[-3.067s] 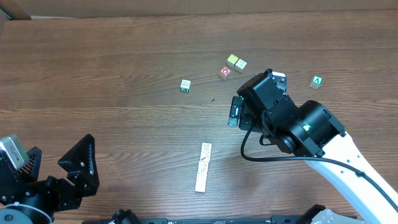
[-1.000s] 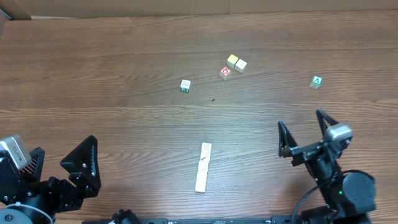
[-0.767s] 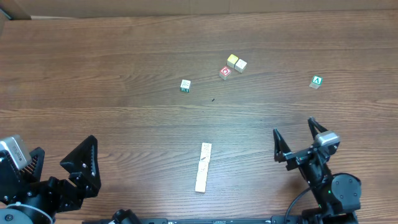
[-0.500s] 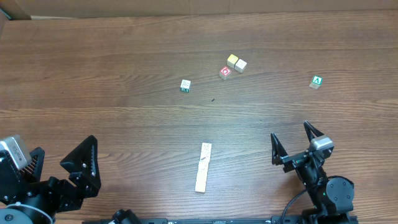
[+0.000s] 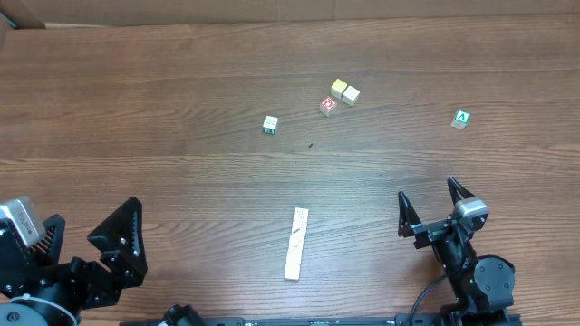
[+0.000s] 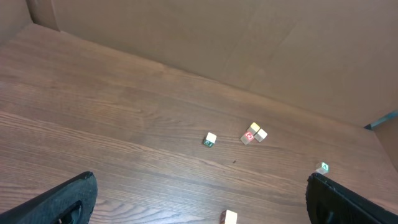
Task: Flip 5 blocks
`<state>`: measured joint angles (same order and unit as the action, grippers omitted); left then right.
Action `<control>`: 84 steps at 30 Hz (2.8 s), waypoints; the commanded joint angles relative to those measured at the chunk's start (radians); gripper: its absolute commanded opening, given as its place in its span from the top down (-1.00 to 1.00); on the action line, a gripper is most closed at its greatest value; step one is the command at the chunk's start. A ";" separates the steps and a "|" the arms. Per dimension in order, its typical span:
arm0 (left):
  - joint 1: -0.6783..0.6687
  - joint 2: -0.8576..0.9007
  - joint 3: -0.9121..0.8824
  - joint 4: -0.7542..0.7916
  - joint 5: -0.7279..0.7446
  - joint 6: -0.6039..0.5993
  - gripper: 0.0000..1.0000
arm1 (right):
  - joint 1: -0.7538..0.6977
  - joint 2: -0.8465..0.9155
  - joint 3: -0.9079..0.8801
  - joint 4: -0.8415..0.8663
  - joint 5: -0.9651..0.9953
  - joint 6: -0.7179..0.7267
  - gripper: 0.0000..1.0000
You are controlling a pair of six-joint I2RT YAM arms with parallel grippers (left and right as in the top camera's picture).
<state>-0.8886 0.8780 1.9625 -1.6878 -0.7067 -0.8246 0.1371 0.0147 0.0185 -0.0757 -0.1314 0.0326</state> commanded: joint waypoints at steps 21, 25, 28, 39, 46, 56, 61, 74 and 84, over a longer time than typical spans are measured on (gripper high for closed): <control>0.000 0.003 0.003 -0.002 0.001 -0.010 -0.99 | -0.005 -0.012 -0.011 0.004 0.006 -0.004 -1.00; 0.000 0.003 0.003 -0.002 0.001 -0.010 -1.00 | -0.005 -0.012 -0.011 0.004 0.006 -0.004 -1.00; 0.000 0.003 0.003 -0.002 0.001 -0.005 -1.00 | -0.005 -0.012 -0.011 0.004 0.006 -0.003 -1.00; 0.169 0.003 -0.042 0.057 0.014 0.002 -1.00 | -0.005 -0.012 -0.011 0.004 0.006 -0.003 -1.00; 0.592 -0.016 -0.272 0.258 0.270 0.142 -1.00 | -0.005 -0.012 -0.011 0.004 0.006 -0.003 -1.00; 0.846 -0.325 -0.981 1.012 0.776 0.398 -0.99 | -0.005 -0.012 -0.011 0.004 0.006 -0.003 -1.00; 0.855 -0.533 -1.337 1.285 0.777 0.339 -0.99 | -0.005 -0.012 -0.011 0.004 0.006 -0.003 -1.00; 0.898 -0.850 -1.894 1.677 0.739 0.330 -1.00 | -0.005 -0.012 -0.011 0.004 0.006 -0.003 -1.00; 0.902 -0.874 -1.958 1.612 0.656 0.497 -0.99 | -0.005 -0.012 -0.011 0.004 0.006 -0.004 -1.00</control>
<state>0.0029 0.0174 0.0086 -0.0765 -0.0227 -0.4557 0.1375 0.0147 0.0185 -0.0761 -0.1299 0.0322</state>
